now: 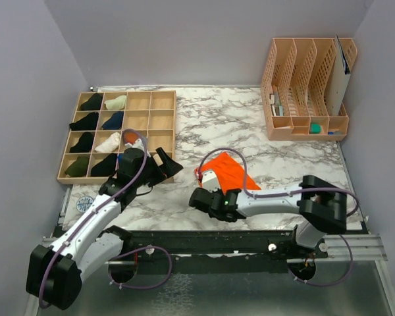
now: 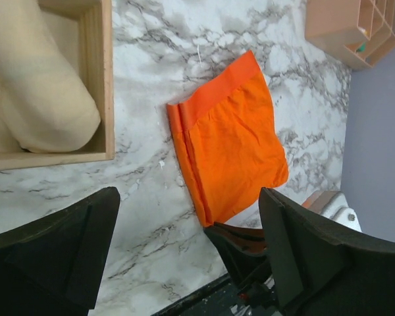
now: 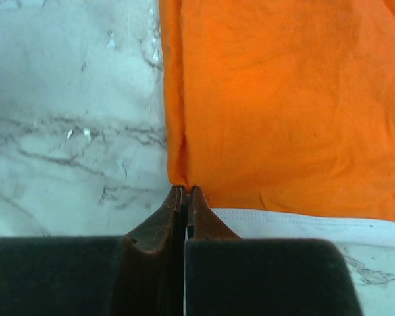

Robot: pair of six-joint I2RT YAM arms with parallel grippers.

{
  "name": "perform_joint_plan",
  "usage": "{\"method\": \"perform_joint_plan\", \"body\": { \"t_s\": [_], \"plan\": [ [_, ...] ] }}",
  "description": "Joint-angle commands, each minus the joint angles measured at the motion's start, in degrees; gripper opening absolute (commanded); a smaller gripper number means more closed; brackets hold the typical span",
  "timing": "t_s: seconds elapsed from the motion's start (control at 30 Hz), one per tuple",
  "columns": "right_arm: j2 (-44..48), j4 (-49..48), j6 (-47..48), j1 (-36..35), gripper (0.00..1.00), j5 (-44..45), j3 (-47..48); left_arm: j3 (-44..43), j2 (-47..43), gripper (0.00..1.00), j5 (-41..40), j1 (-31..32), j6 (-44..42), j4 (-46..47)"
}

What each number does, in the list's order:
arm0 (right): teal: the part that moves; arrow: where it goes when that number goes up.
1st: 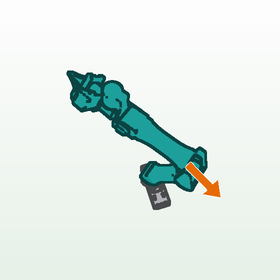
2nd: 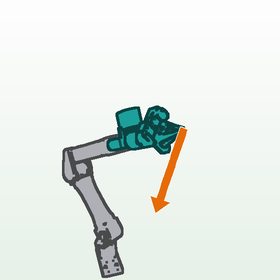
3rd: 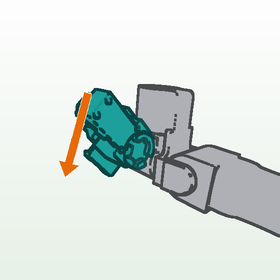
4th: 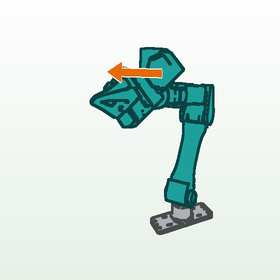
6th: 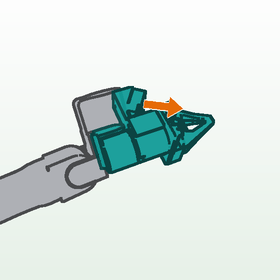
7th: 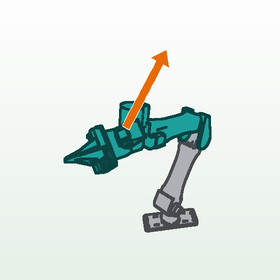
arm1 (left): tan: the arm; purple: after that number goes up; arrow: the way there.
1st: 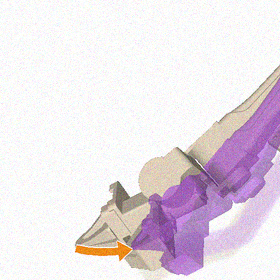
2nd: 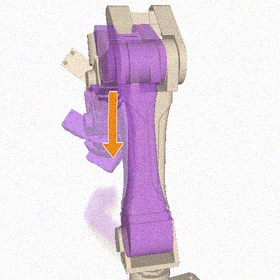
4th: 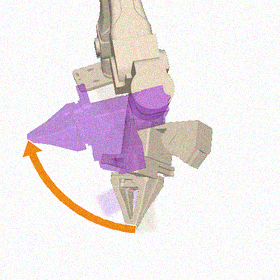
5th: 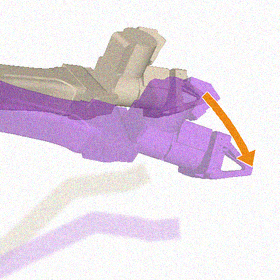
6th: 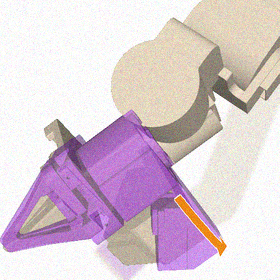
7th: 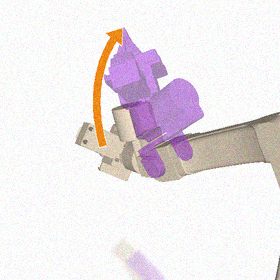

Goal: Roll the underwear
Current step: Fold the underwear at the center of the board.

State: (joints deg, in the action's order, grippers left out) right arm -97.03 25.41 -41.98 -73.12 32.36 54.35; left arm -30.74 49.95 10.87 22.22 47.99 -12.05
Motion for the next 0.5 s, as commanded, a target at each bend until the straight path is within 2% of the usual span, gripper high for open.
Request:
{"method": "perform_joint_plan", "body": {
  "t_s": [0.0,0.1,0.27,0.47],
  "plan": [
    [8.48,-13.01,2.37,-0.37,0.01,-7.96,-8.59,1.81,5.53,0.9,10.45,0.14,1.27,8.77],
    [12.53,-17.36,2.82,-0.36,0.0,-10.28,-13.19,1.38,10.32,0.89,10.54,3.18,0.75,10.04],
    [13.07,-16.94,3.86,-0.38,0.01,-11.48,-14.89,0.3,18.39,0.86,2.14,11.18,2.96,11.33],
    [15.53,-17.73,4.67,-0.38,0.01,-13.4,-17.69,1.07,23.41,0.8,-2.3,13.7,6.43,13.96]
  ]
}}
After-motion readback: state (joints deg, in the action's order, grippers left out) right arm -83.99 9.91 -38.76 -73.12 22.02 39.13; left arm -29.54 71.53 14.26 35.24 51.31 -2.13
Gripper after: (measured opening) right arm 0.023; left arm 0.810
